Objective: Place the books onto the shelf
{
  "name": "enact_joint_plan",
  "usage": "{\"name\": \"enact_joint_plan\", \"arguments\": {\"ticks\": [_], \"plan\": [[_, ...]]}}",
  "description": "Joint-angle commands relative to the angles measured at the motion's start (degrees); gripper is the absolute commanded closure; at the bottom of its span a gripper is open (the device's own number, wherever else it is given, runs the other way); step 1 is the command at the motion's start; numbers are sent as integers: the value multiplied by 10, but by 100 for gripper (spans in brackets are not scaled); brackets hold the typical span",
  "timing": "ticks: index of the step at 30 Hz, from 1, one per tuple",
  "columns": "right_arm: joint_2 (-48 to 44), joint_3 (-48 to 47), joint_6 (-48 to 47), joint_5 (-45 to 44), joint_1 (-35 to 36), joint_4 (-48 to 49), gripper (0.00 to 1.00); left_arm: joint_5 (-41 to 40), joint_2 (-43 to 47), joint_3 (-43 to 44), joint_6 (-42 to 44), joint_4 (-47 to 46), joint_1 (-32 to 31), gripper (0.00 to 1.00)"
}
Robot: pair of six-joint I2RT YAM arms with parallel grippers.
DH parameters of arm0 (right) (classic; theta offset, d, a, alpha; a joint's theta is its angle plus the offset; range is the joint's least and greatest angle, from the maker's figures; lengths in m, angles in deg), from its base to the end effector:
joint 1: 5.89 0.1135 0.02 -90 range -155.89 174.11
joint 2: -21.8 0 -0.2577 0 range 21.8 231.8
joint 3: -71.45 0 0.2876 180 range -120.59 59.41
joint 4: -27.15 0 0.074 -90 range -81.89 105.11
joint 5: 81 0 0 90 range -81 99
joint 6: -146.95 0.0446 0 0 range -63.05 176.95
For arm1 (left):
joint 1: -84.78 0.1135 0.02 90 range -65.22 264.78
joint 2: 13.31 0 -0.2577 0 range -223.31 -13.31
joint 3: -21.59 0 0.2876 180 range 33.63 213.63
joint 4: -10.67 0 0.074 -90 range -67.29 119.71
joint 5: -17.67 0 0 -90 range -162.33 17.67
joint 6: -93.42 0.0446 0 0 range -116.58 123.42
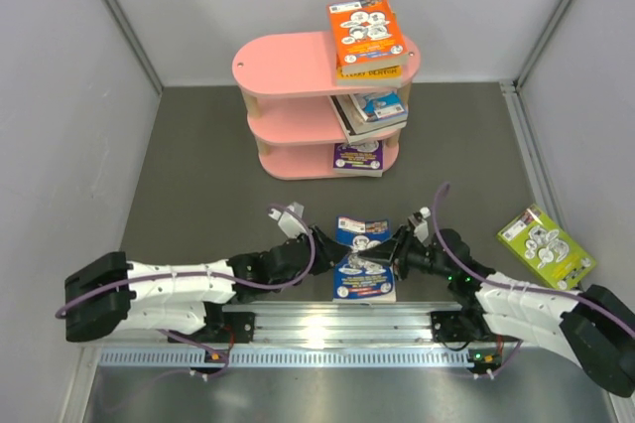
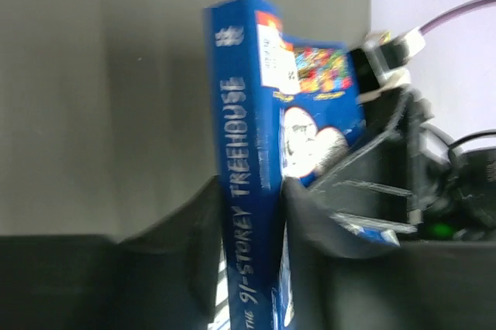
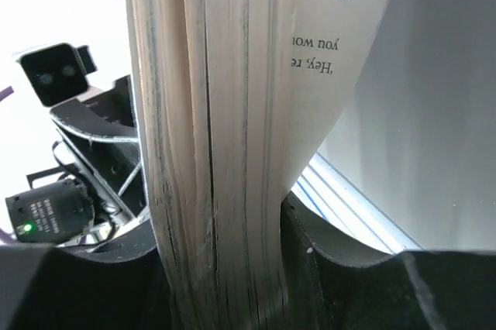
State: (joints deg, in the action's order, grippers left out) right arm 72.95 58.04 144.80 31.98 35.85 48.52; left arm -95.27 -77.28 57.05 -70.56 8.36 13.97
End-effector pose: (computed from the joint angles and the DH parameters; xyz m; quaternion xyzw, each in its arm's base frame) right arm 0.1348 0.1436 0.1057 0.1974 0.7686 0.5992 0.1058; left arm 0.1028 -0.2426 0.1570 -0.1281 0.8288 -0.4426 0.3176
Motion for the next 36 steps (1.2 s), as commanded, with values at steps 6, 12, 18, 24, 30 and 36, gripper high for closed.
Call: {"name": "enact_joint_plan", "arguments": {"ticks": [6,12,18,24,30,36], "plan": [[54,-8,14,15,23,187,19,0,56,41,51,3,-7,100],[38,4,14,-3,34,183,0,-48,117,110,95,95,-4,100],[54,1,35,-37,62,261,0,-72,170,146,121,122,15,100],[142,-7,57,-53,94,411,0,-84,217,174,124,132,20,100],[271,-84,80,-54,125,522,0,-78,249,183,114,125,19,100],[328,-170,72,-58,186,522,0,-83,283,189,112,118,19,100]]}}
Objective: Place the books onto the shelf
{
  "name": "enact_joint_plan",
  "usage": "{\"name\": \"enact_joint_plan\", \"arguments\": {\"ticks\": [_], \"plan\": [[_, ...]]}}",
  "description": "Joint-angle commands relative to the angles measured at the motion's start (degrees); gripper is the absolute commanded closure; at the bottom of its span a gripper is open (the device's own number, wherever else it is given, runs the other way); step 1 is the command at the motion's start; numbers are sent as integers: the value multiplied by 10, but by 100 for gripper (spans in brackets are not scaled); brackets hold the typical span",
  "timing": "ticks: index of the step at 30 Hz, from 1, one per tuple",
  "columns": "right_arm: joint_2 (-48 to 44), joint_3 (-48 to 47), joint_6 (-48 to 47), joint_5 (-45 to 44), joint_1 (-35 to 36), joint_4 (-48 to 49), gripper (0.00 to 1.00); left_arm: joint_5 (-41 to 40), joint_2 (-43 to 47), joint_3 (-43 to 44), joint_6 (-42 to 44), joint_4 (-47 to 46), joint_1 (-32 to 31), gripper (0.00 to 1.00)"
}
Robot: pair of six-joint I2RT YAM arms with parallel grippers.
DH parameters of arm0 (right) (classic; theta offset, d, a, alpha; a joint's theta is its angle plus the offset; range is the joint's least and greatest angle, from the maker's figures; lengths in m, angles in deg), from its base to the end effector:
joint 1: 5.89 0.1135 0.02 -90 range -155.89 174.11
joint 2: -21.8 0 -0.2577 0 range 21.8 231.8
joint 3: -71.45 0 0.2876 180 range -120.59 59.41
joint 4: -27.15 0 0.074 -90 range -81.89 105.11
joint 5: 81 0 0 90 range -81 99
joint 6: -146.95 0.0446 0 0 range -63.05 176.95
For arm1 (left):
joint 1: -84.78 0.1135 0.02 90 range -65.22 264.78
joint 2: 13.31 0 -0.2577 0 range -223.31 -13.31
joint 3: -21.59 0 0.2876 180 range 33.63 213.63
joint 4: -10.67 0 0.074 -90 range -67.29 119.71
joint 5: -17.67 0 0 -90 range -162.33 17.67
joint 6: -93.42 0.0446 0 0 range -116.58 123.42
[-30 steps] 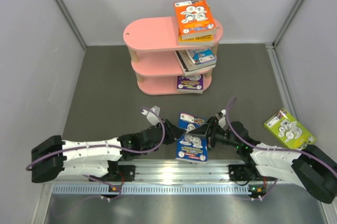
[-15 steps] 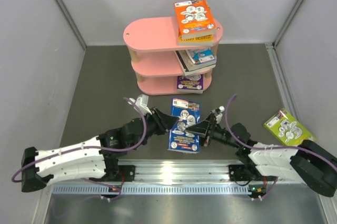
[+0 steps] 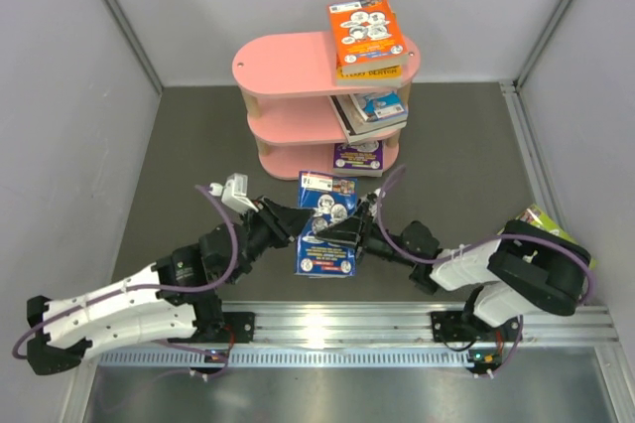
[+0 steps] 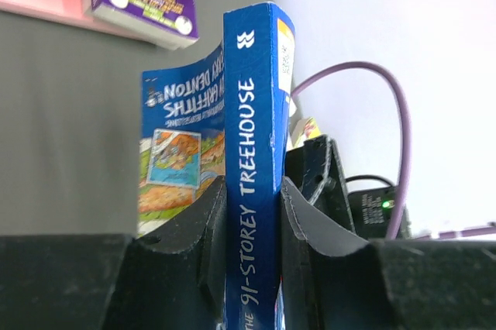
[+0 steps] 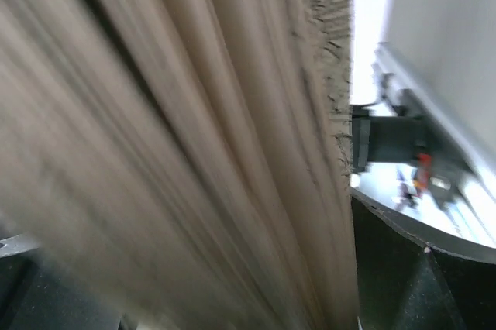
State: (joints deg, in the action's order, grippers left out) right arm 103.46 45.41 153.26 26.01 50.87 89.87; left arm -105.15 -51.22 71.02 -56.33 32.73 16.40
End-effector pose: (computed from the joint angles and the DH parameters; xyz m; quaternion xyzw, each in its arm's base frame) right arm 0.1320 0.2253 0.1455 0.1172 0.6536 0.7437 0.0774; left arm 0.0991 -0.1845 0.3089 -0.1246 0.7492 -0.4564 0.4635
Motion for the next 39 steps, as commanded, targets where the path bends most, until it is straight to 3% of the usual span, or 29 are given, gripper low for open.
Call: {"name": "enact_joint_plan", "arguments": {"ticks": [1,10,15,27,32,39], "plan": [[38,-50,-11,3,41,108,0,16,27,50,-30,-127,-4,100],[107,-96,-7,-5,85,115,0,17,53,75,-30,-135,-4,100],[118,-104,-2,-6,90,126,0,27,36,145,-13,-109,-4,100],[43,-104,-27,-30,83,153,1,22,29,224,6,-102,-4,100],[45,-86,-27,-36,76,155,0,21,12,298,35,-65,-5,100],[33,-133,-10,-29,58,160,0,12,20,292,28,-80,-4,100]]}}
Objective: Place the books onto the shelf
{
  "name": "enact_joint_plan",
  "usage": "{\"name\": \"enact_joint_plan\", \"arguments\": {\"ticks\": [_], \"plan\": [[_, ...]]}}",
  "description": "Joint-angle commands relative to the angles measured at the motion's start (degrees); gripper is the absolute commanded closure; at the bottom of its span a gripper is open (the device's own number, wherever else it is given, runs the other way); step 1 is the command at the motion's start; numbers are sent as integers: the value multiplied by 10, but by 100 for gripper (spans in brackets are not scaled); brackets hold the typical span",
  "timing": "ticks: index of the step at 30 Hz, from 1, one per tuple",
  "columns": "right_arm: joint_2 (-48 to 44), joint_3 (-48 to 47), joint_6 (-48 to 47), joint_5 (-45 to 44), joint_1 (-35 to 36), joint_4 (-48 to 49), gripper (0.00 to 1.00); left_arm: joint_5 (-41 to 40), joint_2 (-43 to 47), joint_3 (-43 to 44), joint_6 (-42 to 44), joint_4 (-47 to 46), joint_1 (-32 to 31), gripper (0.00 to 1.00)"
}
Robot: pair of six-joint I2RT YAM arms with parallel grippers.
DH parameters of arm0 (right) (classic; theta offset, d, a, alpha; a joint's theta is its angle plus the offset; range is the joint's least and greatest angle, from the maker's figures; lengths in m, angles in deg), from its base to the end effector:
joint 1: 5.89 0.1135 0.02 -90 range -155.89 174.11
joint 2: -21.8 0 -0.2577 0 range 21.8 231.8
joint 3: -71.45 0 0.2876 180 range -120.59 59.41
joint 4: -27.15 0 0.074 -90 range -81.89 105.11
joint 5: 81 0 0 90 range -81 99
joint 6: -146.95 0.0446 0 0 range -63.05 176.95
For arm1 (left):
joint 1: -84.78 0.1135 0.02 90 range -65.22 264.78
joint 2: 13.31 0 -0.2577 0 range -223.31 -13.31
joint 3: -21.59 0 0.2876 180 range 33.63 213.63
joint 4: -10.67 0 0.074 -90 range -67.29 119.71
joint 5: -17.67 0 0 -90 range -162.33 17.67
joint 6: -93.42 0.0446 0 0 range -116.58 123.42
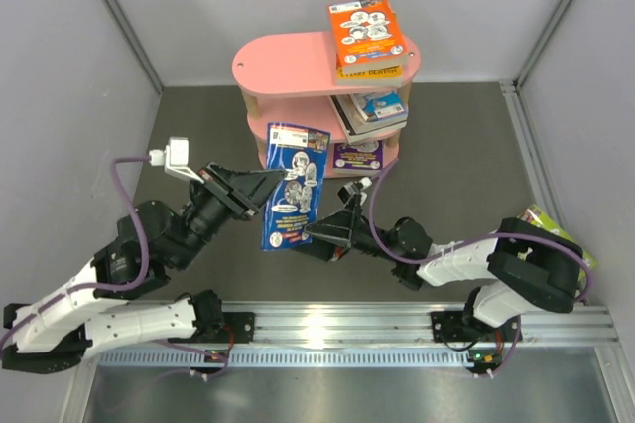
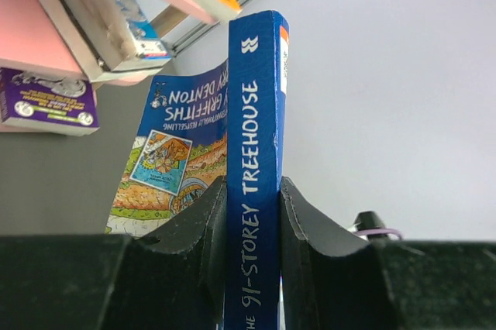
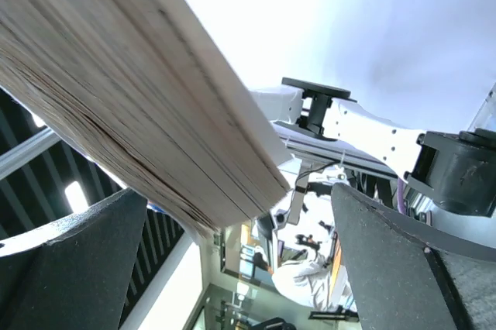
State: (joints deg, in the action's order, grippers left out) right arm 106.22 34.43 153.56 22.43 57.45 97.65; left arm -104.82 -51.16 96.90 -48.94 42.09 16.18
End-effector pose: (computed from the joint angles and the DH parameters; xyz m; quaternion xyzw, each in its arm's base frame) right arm 0.1243 0.2706 0.2043 0.0632 0.5524 0.8272 0.0808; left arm 0.0792 -0.1363 0.4583 -0.1152 0.6651 -0.5289 0.5145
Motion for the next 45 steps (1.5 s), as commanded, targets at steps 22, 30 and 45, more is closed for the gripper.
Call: {"name": "enact_joint_plan", "arguments": {"ticks": [22,30,45], "plan": [[5,-165,23,-9,-30,94,0,-18,63,-46,-100,-272,-3,100],[-14,-167,19,-24,-30,95,0,-35,76,-69,-119,-241,-2,100],[-109,-7,4,-47,-67,90,100,-115,136,-130,-146,-88,-3,100]]}}
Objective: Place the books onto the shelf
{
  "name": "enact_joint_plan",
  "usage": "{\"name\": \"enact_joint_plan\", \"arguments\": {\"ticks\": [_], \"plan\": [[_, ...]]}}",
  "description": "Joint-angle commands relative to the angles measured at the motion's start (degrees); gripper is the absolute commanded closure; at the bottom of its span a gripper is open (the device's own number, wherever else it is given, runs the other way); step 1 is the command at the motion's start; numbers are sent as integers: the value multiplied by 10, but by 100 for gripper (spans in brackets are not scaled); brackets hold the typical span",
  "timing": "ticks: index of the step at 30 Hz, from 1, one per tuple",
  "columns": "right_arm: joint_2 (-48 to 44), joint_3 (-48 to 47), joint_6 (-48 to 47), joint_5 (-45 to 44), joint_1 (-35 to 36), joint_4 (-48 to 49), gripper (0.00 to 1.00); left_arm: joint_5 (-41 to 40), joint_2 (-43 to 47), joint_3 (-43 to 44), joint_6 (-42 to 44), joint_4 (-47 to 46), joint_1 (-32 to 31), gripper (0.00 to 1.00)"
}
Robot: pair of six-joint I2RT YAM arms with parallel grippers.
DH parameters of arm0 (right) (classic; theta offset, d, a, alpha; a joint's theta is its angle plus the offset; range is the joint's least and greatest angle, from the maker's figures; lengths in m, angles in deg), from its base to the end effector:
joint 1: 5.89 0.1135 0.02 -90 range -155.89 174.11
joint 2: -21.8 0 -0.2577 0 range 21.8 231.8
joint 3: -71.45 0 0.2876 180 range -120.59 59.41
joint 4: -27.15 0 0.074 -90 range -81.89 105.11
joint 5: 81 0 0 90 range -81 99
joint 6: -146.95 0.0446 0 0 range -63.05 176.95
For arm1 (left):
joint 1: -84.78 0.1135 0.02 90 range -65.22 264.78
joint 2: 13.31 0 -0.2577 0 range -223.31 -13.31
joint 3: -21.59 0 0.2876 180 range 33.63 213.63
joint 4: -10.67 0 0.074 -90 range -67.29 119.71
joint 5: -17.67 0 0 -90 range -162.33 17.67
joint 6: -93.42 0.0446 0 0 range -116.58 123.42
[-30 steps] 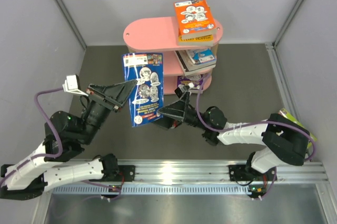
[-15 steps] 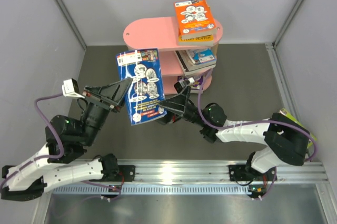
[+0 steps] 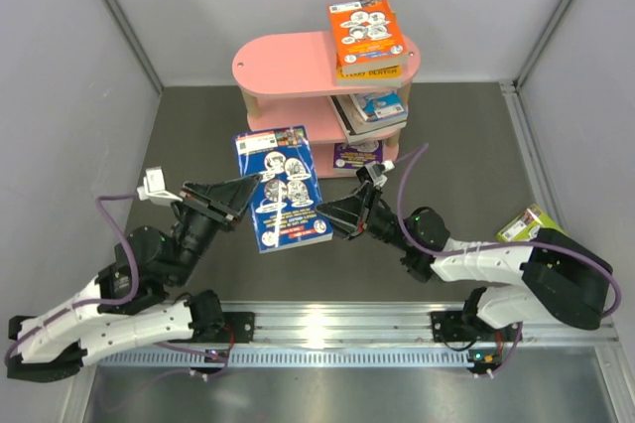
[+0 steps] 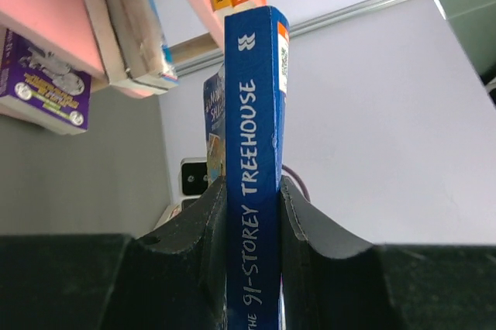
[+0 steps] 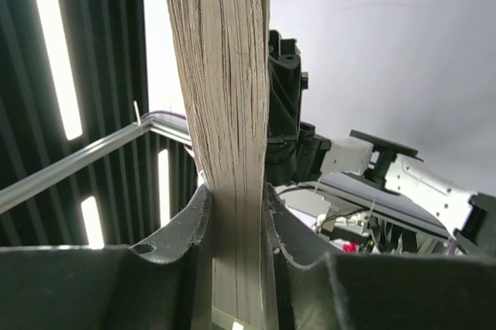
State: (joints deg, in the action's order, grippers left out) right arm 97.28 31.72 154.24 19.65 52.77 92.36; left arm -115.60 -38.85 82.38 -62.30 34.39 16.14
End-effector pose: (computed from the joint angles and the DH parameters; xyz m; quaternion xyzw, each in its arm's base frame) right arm 0.1445 0.2532 0.2529 0.0904 0.5002 0.8508 0.1334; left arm 0.0746 -0.1068 0.4119 -0.2705 0.5950 -0.5732 0.4942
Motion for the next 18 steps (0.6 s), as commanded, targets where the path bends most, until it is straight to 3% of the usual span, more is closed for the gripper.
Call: {"name": "enact_joint_plan", "arguments": {"ticks": [1,8,12,15,16,18], "plan": [[-22,26,0,-18,-24,143,100,-7,11,16,-15,6,-2,100],[-46,113,-9,7,-43,134,100,30,9,-21,-85,174,-2,100],[-53,197,-28,21,-64,106,100,63,26,-84,-144,213,-3,100],[-85,214,-96,38,-77,-19,100,72,31,-131,-150,210,-3,100],[-116,212,-118,35,-80,-119,100,70,30,-139,-150,210,-3,100],[-155,193,-182,17,-87,-224,100,54,23,-165,-135,185,-2,100]]}}
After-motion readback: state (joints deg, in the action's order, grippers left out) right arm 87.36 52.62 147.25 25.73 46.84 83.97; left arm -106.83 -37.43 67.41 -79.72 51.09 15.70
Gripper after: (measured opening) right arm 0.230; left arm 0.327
